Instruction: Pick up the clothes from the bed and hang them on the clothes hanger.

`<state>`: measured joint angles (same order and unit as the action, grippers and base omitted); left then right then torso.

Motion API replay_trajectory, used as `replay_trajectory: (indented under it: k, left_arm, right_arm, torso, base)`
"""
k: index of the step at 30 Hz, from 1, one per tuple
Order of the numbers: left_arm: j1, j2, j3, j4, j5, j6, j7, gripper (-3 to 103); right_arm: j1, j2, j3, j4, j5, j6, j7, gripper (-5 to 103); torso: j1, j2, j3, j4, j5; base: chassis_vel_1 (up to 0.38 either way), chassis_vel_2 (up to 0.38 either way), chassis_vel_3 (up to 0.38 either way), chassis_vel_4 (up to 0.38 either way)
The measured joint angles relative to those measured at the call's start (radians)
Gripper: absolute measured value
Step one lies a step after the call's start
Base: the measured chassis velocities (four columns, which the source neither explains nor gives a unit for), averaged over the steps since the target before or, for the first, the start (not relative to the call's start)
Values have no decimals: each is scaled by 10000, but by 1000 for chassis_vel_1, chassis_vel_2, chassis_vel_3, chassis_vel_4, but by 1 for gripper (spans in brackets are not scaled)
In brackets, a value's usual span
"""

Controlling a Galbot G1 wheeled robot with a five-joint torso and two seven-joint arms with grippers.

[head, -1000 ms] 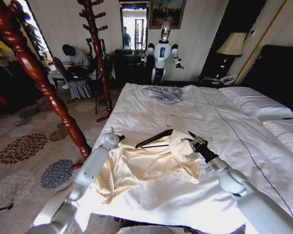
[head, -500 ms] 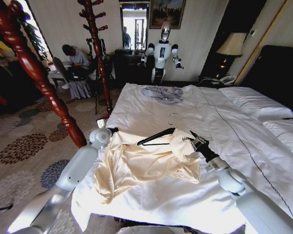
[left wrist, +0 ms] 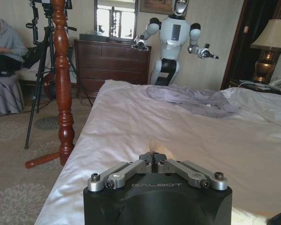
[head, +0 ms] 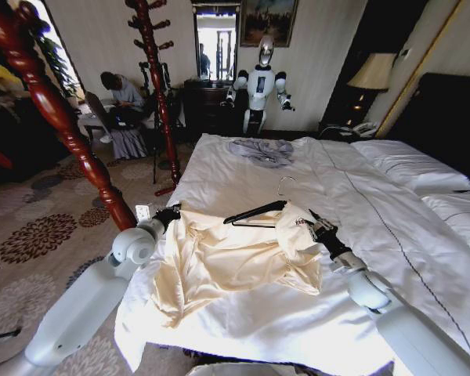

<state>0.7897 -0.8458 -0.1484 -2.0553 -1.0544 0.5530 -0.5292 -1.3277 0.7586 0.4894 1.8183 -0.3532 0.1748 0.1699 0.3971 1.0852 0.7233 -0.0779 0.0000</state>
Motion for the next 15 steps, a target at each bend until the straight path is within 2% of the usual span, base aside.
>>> replay_trajectory:
  k: [2,3,5,7,8,11,13,15]
  left_arm:
    - [-778,69,508,36,-555,152,-523,0]
    - [-778,69,508,36,-555,152,-523,0]
    - [-1579,61,1036,348,-1021,280,-970,0]
    - [-2824,-118,1798,866,-1829,389,-1602,0]
    - [-2824,-118,1798,866,-1829,389,-1602,0]
    - [-4200,-429,2598,1441,-2648,529,-2195,0]
    - [-4930,-535,3182,1727,-2822,586,-2321,0]
    - [-5094,-556,3344,1764,-2881,599,-2366,0]
  right_arm:
    - [53,1,-2,37,36,18,-3,19]
    - [53,1,-2,37,36,18,-3,19]
    - [124,-28,-1,71,150,23,-15,19]
    - [187,-49,10,121,289,129,-66,19]
    - [187,-49,10,121,289,129,-66,19]
    - [206,-45,36,140,416,288,-122,19]
    - [188,-40,63,205,550,301,-130,19]
    - [187,-39,67,221,562,301,-135,19]
  torso:
    - [0,0,0,-2,2]
    - [0,0,0,-2,2]
    - [1,0,1,-1,0]
    - [1,0,2,1,1]
    - [1,0,2,1,1]
    - [4,-1,2,-4,3]
    - [4,-1,2,-4,5]
    - [4,-1,2,-4,4]
  base:
    - [0,0,0,0]
    - [0,0,0,0]
    - [0,0,0,0]
    - [0,0,0,0]
    - [0,0,0,0]
    - [0,0,0,0]
    - [0,0,0,0]
    - [0,0,0,0]
